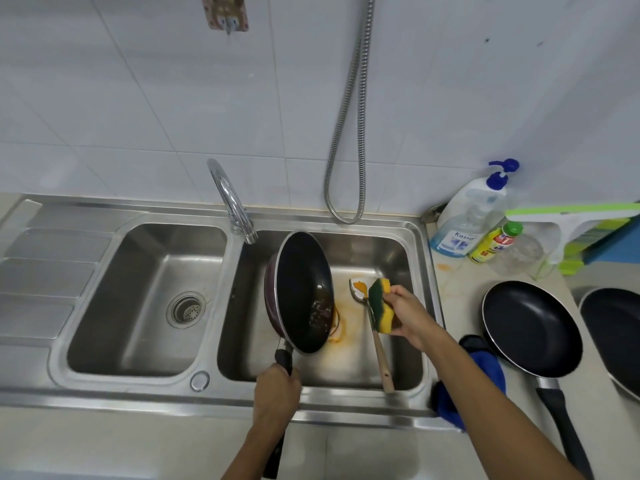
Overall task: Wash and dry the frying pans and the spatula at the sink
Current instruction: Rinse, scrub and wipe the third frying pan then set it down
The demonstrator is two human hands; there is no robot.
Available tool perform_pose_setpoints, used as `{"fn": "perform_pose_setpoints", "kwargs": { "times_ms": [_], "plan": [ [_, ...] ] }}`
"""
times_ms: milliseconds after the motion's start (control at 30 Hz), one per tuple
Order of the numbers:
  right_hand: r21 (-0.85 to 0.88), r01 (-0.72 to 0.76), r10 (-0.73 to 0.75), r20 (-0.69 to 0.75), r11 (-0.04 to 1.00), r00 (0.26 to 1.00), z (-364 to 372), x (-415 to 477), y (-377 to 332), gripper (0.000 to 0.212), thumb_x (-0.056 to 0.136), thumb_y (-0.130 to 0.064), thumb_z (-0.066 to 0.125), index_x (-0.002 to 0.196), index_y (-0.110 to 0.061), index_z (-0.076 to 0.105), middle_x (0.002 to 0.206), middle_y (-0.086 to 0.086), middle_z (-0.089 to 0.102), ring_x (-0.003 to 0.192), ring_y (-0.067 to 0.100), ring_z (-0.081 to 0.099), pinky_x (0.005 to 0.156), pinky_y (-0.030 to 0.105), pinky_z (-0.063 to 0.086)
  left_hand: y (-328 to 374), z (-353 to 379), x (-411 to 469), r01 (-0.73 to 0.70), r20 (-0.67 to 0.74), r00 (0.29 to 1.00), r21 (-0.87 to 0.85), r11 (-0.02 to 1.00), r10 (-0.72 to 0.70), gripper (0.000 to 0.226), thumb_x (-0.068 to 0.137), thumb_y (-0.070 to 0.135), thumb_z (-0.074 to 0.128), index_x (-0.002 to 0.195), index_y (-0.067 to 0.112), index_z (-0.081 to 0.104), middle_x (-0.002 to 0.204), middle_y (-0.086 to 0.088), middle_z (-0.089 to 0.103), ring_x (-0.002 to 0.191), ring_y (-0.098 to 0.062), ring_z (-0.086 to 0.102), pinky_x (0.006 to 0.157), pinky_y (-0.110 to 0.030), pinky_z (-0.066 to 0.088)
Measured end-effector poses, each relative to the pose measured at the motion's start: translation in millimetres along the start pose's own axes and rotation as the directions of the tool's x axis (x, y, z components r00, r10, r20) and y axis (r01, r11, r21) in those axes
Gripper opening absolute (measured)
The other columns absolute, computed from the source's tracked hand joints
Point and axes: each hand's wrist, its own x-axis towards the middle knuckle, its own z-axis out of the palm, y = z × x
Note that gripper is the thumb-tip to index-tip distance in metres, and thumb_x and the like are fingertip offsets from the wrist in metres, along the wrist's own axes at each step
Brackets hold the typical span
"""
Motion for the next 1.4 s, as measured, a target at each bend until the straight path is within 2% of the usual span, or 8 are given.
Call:
{"fn": "perform_pose_setpoints", "kwargs": {
  "times_ms": [400,567,700,933,1067,1133,1233,1400],
  "plan": [
    [0.323,0.018,0.024,-0.127,0.946,0.992,-69.5,-8.9,-13.5,0.033,0.096,-0.048,0.057,0.117,-0.023,0.058,0.111,0.011,0.067,0.102,0.027,0.064,0.087,0.047,0.057,-1.1,5.9,0.3,0.080,0.085,0.994,-0.203,0.976,-0.063,0.036,0.100,0.028,0.061,0.072,0.005,0.061,0.060,-0.007,0.066,0.050,-0.020,0.062,0.052,-0.033,0.054],
    [-0.283,0.169,-0.265,-0.346,0.944,0.900,-98.8,2.9,-23.6,0.031,0.090,-0.035,0.068,0.112,-0.019,0.052,0.111,0.008,0.063,0.095,0.023,0.062,0.081,0.041,0.054,6.1,2.7,-1.2,0.239,0.259,0.957,-0.436,0.867,-0.133,0.039,0.099,0.023,0.064,0.065,0.007,0.054,0.048,-0.005,0.048,0.031,-0.014,0.041,0.035,-0.019,0.035],
    [-0.846,0.049,-0.513,-0.274,0.530,0.814,-109.2,30.4,-17.2,0.037,0.091,-0.037,0.062,0.115,-0.012,0.050,0.110,0.019,0.057,0.099,0.041,0.057,0.082,0.045,0.048,3.7,2.0,-4.6,0.340,0.398,0.910,-0.556,0.759,-0.117,0.039,0.097,0.024,0.068,0.066,0.014,0.047,0.048,0.000,0.037,0.035,-0.011,0.034,0.037,-0.019,0.033],
    [-0.923,-0.236,-0.492,-0.364,0.304,0.791,-94.4,48.7,7.2,0.045,0.092,-0.033,0.059,0.128,-0.008,0.047,0.134,0.024,0.045,0.115,0.043,0.048,0.099,0.051,0.042,10.3,-3.2,-13.9,0.347,0.454,0.889,-0.589,0.730,-0.056,0.040,0.097,0.024,0.068,0.063,0.014,0.048,0.049,-0.001,0.037,0.037,-0.012,0.035,0.038,-0.023,0.036],
    [-0.936,0.043,-0.708,-0.235,0.350,0.666,-32.1,7.9,10.2,0.033,0.092,-0.033,0.059,0.116,-0.010,0.055,0.121,0.017,0.056,0.107,0.035,0.055,0.088,0.045,0.047,19.8,-5.4,-9.7,0.339,0.458,0.888,-0.587,0.735,-0.044,0.042,0.097,0.030,0.067,0.063,0.014,0.051,0.051,-0.002,0.044,0.041,-0.014,0.042,0.042,-0.024,0.041],
    [-0.794,0.208,-0.595,-0.227,0.572,0.771,11.3,-19.3,27.9,0.021,0.096,-0.038,0.053,0.100,-0.017,0.054,0.102,0.006,0.061,0.092,0.027,0.061,0.073,0.037,0.049,28.4,-7.4,-8.1,0.350,0.457,0.889,-0.622,0.700,-0.038,0.038,0.099,0.029,0.066,0.068,0.012,0.052,0.054,-0.002,0.045,0.042,-0.013,0.043,0.041,-0.024,0.042],
    [-0.389,0.003,-0.055,-0.122,0.921,0.991,67.2,-55.2,53.4,0.046,0.094,-0.059,0.042,0.095,-0.017,0.062,0.098,0.005,0.070,0.083,0.025,0.070,0.073,0.040,0.058,37.3,-10.9,-5.6,0.343,0.452,0.892,-0.627,0.699,-0.032,0.043,0.099,0.041,0.062,0.069,0.012,0.053,0.054,-0.002,0.046,0.043,-0.014,0.045,0.042,-0.024,0.044],
    [0.066,-0.433,0.395,0.302,0.899,0.867,122.1,-91.6,55.4,0.060,0.085,-0.075,0.053,0.059,-0.021,0.052,0.056,-0.001,0.051,0.057,0.020,0.061,0.083,0.043,0.059,33.6,-10.4,2.2,0.297,0.433,0.900,-0.527,0.796,-0.049,0.083,0.094,0.078,0.031,0.049,0.014,0.058,0.053,-0.009,0.058,0.051,-0.025,0.059,0.069,-0.040,0.055]
  ]
}}
